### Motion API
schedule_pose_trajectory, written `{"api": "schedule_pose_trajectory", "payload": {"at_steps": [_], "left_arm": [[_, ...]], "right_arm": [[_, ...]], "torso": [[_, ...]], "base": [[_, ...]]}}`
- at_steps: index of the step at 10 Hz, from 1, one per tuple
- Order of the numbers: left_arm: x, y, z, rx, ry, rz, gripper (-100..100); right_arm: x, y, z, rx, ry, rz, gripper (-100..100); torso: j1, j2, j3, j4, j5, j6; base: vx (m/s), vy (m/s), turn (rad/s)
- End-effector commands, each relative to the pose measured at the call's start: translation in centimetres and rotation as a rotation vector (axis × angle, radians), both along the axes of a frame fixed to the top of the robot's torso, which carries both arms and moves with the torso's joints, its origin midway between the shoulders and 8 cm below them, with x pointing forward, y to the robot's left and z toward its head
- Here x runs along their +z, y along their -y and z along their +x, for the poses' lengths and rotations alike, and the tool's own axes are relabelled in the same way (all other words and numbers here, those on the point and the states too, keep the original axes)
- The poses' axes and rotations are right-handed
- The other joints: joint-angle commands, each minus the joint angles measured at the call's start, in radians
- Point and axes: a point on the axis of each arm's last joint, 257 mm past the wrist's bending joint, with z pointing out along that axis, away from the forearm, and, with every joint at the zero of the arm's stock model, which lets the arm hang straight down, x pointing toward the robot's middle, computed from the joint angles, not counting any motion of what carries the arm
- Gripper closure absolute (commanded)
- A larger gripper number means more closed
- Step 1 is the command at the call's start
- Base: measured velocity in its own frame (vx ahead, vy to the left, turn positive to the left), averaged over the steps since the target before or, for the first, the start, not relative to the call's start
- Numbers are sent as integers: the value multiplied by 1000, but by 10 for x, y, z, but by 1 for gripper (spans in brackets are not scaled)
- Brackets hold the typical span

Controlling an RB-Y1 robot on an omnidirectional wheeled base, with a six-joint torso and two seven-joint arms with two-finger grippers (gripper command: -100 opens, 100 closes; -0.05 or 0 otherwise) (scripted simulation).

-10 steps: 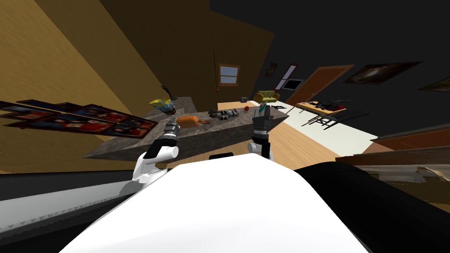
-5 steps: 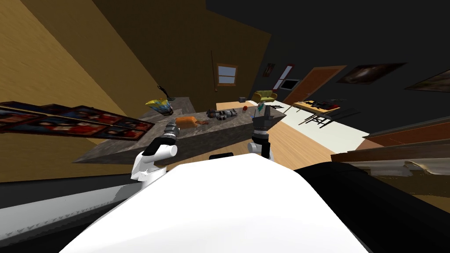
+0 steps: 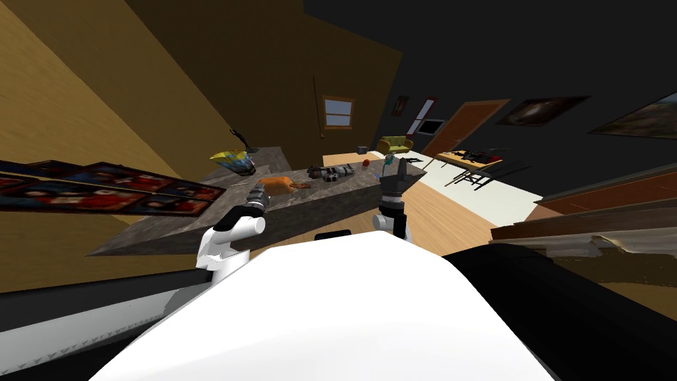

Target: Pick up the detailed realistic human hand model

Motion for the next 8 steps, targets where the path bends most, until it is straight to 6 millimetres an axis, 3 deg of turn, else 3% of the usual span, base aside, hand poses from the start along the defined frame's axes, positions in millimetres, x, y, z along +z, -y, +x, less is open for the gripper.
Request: {"api": "schedule_pose_trajectory", "payload": {"at_steps": [1,8], "left_arm": [[-10,-9,-3,26,-40,-24,-100],[-50,-35,-15,127,-180,-115,-100]], "right_arm": [[0,0,0,0,0,0,0],[0,0,0,0,0,0,0]], "torso": [[0,0,0,0,0,0],[-1,-2,-1,0,0,0]], "base": [[21,-38,-66],[40,-44,-73]]}}
